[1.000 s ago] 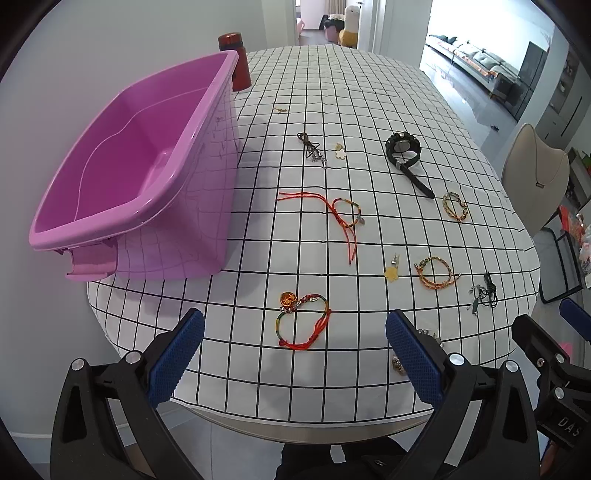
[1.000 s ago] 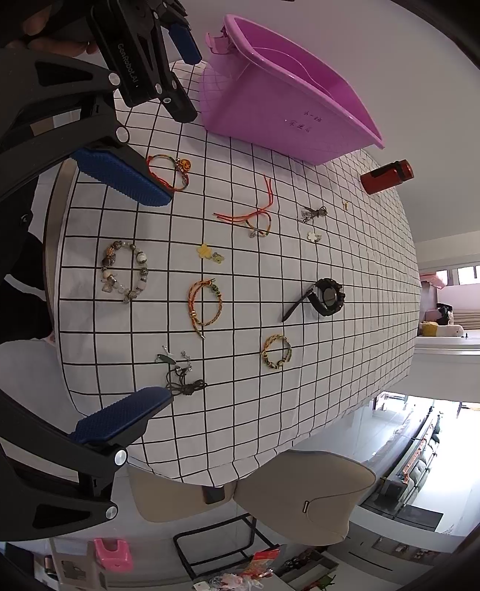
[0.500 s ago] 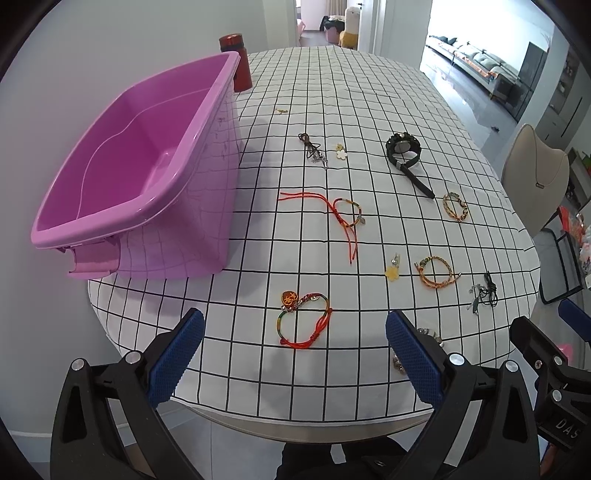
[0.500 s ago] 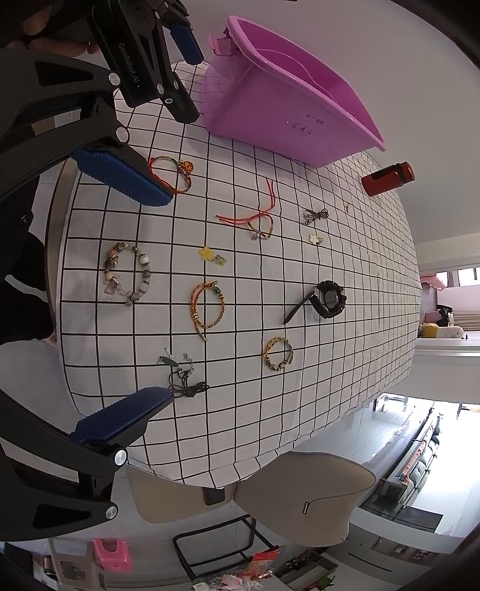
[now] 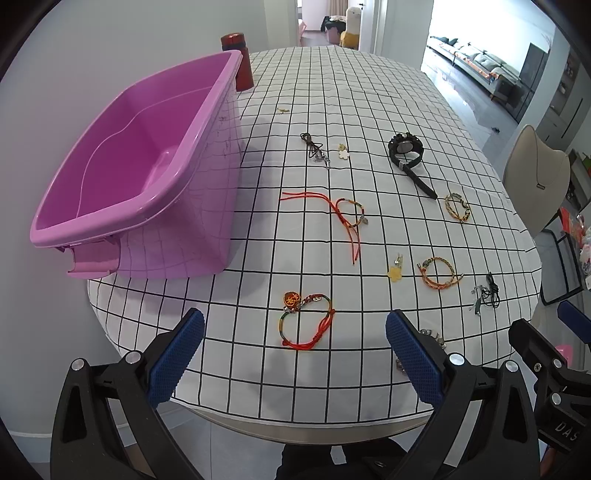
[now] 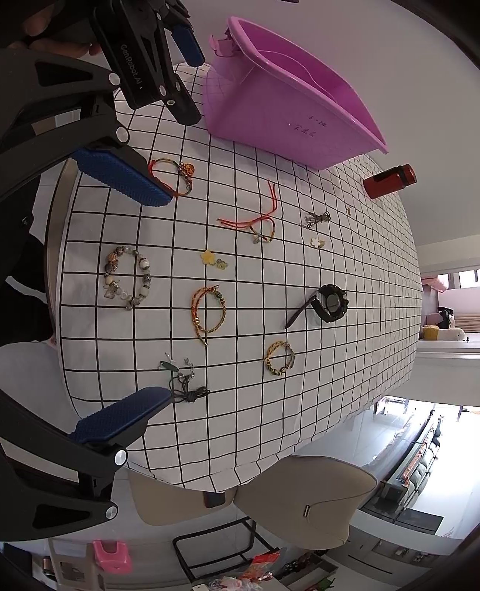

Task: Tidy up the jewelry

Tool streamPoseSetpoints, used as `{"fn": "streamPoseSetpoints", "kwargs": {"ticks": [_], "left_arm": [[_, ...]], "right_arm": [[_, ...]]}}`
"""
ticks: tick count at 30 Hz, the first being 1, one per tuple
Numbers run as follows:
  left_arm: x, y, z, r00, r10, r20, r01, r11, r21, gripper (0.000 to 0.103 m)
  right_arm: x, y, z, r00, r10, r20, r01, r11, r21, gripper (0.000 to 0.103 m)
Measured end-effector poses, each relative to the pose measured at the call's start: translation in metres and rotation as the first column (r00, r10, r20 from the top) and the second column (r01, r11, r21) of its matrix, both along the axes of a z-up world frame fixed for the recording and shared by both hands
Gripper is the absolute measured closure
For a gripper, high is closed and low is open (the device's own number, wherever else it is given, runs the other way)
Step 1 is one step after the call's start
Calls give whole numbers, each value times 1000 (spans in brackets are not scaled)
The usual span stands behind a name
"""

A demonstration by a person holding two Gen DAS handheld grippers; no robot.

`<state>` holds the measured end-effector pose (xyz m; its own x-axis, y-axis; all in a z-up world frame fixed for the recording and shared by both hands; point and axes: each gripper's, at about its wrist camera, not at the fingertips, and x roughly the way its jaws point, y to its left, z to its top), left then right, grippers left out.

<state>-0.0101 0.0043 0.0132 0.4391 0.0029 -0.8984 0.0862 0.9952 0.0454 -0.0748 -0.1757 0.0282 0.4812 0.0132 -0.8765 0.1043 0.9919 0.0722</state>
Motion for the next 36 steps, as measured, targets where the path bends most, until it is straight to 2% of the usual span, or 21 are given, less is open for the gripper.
{"fn": "streamPoseSetpoints", "kwargs": {"ticks": [15, 23, 30, 36], "left_arm": [[1, 17, -11, 1000, -18, -10, 18, 1000, -20, 6], [-10, 28, -48, 997, -68, -24, 67, 997, -36, 6], [-11, 32, -77, 998, -57, -13, 57, 998, -27, 7], [-15, 25, -100, 998, -38, 43, 38, 999, -15, 7]], "right_arm": [[-10, 10, -6, 1000, -6, 21, 5, 1000, 14, 9], [-42, 13, -47, 999, -40, -11, 40, 999, -2, 9], [-52, 6, -82, 999, -38, -24, 38, 999, -5, 9], [-46, -2, -106, 1000, -3, 25, 3, 1000, -12, 9]]}}
